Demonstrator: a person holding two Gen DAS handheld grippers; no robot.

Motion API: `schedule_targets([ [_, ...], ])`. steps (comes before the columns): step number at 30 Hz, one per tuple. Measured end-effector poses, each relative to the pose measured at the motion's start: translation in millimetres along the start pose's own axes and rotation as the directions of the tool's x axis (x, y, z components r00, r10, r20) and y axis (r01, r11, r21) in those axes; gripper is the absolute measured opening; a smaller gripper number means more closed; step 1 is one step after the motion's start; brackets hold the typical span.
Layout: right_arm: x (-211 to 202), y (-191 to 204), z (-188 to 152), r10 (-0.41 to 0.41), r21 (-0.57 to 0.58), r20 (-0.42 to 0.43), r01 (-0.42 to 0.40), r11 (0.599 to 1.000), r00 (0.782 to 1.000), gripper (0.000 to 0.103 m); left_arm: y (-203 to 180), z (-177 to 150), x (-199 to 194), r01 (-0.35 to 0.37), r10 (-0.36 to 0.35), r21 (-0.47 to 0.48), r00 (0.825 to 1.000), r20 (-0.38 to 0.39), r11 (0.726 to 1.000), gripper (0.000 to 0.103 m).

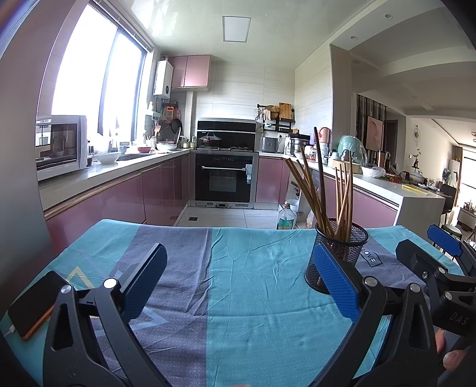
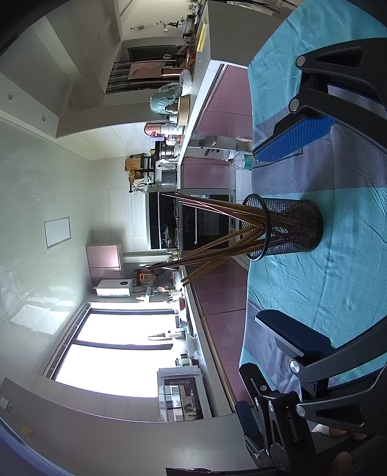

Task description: Organize utensils

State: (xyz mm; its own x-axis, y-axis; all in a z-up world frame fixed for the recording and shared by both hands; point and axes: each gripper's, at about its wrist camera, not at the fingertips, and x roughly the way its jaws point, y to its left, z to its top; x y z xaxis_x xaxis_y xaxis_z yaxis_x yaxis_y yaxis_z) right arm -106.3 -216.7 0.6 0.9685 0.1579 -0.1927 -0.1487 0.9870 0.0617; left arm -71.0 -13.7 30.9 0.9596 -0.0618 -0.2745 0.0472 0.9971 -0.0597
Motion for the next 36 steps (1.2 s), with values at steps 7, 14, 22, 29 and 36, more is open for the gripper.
schedule_targets([
  [7, -0.5, -1.1, -1.9, 0.001, 0.004, -0.001, -0.001, 1.0, 1.0, 0.096, 0.2, -0.1, -0.2, -0.002, 0.002, 0.0, 1.0, 0.0, 1.0, 0.097],
  [14, 0.3, -2.3, -1.7, 0.002, 0.006, -0.002, -0.002, 1.0, 1.0, 0.096, 0.8, -1.3, -0.1, 0.002, -0.002, 0.002, 1.0, -0.003, 1.0, 0.097],
  [22, 0.2, -3.3, -1.4, 0.001, 0.007, -0.003, -0.001, 1.0, 1.0, 0.096, 3.3, -2.8, -0.5, 0.005, -0.005, 0.001, 1.0, -0.009, 1.0, 0.097],
  [29, 0.1, -3.5, -1.4, 0.002, 0.01, -0.008, -0.002, 1.0, 1.0, 0.096, 2.0, -4.2, -3.2, 0.007, -0.006, 0.029, 1.0, -0.004, 1.0, 0.097],
  [36, 0.3, -4.4, -0.8, 0.007, 0.012, -0.012, -0.007, 1.0, 1.0, 0.096, 1.8, -4.3, -1.7, 0.004, -0.004, 0.037, 1.0, -0.014, 0.999, 0.097],
])
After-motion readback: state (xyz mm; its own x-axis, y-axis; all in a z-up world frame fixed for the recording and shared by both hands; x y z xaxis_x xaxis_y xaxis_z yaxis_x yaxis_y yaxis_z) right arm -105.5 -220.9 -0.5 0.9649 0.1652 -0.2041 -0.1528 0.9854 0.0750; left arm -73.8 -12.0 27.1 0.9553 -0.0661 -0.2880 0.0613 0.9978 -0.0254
